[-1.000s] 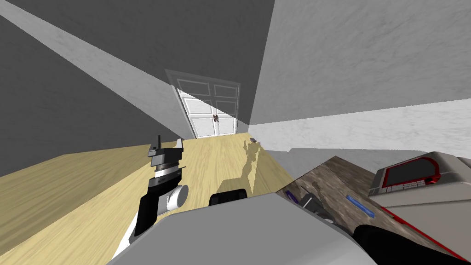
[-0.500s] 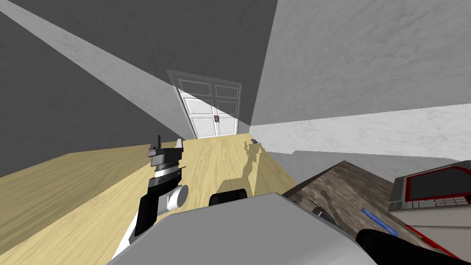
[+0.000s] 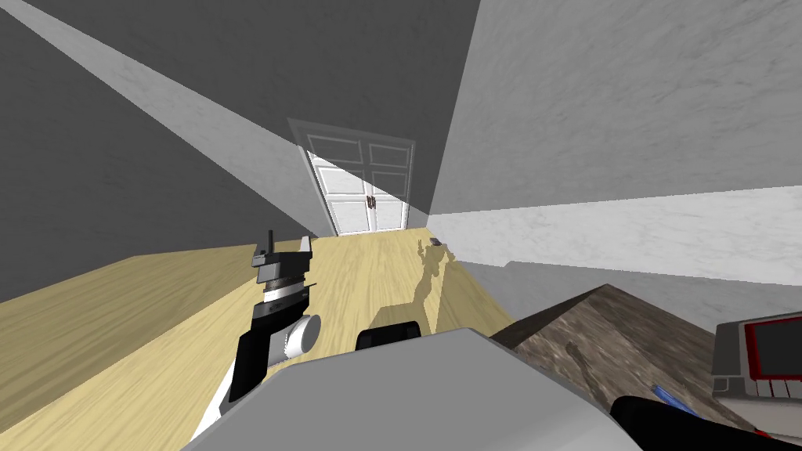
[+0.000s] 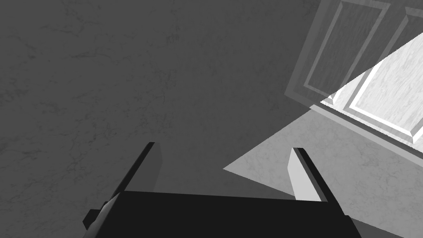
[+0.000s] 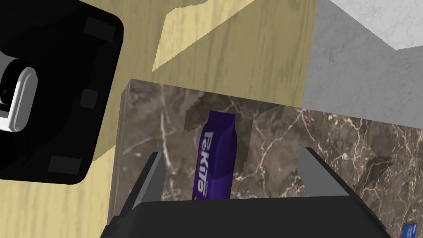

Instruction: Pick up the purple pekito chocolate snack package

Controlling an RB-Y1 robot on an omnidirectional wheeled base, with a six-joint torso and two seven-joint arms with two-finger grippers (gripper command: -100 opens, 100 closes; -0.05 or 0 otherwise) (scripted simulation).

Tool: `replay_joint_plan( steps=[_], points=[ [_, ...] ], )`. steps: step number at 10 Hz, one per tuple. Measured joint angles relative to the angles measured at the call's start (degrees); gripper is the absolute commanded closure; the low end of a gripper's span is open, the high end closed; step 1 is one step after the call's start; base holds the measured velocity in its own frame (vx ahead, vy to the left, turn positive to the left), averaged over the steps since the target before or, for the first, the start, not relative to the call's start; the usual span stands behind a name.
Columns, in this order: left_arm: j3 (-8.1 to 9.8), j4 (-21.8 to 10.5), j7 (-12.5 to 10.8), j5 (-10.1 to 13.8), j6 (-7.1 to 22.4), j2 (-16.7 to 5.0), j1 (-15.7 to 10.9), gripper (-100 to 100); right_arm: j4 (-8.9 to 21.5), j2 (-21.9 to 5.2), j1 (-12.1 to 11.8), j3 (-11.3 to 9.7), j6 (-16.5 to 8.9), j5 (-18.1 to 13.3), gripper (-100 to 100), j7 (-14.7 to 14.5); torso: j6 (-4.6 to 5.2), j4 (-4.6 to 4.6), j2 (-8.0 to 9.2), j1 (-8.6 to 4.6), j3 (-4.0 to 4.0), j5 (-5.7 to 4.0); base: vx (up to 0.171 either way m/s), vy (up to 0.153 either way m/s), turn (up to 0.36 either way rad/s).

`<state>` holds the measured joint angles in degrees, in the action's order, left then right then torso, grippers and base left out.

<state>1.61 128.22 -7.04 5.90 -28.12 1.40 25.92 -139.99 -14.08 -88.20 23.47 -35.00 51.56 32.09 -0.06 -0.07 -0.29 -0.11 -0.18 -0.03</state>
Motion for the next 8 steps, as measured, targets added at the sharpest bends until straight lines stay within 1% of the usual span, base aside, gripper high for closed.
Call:
replay_joint_plan(
  steps=[1, 3, 4, 5, 6, 7, 8],
  points=[
    [0.00, 0.0, 0.0, 0.0, 0.0, 0.0, 0.0, 0, 0.3, -0.7, -1.3, 0.6, -1.7, 1.8, -100, 1.5, 0.01, -0.02, -0.09, 0.04, -0.05, 0.01, 0.068, -0.023, 0.013],
    [0.00, 0.0, 0.0, 0.0, 0.0, 0.0, 0.0, 0, 0.6, -1.1, -2.7, 0.8, -4.2, 3.6, -100, 3.1, 0.01, 0.02, 0.12, -0.03, 0.06, -0.01, 0.045, -0.040, 0.079],
    [0.00, 0.0, 0.0, 0.0, 0.0, 0.0, 0.0, 0, 1.1, -2.3, -3.8, 1.7, -5.8, 5.8, -100, 4.4, 0.01, 0.03, 0.13, -0.06, 0.07, -0.01, 0.050, -0.038, 0.106],
    [0.00, 0.0, 0.0, 0.0, 0.0, 0.0, 0.0, 0, 1.5, -2.8, -4.6, 1.8, -7.4, 6.9, -100, 5.6, 0.01, 0.03, 0.14, -0.05, 0.08, -0.02, 0.051, -0.042, 0.085],
    [0.00, 0.0, 0.0, 0.0, 0.0, 0.0, 0.0, 0, 2.0, -3.6, -5.4, 2.2, -8.9, 8.5, -100, 6.7, 0.01, 0.03, 0.13, -0.06, 0.07, -0.02, 0.057, -0.042, 0.076],
    [0.00, 0.0, 0.0, 0.0, 0.0, 0.0, 0.0, 0, 2.1, -4.2, -6.1, 2.6, -10.6, 9.5, -100, 8.2, 0.01, 0.03, 0.11, -0.06, 0.06, -0.02, 0.045, -0.028, 0.082],
    [0.00, 0.0, 0.0, 0.0, 0.0, 0.0, 0.0, 0, 2.1, -5.0, -6.8, 3.4, -12.2, 10.9, -100, 9.6, 0.01, 0.03, 0.14, -0.02, 0.07, -0.01, 0.032, -0.025, 0.086]
  ],
)
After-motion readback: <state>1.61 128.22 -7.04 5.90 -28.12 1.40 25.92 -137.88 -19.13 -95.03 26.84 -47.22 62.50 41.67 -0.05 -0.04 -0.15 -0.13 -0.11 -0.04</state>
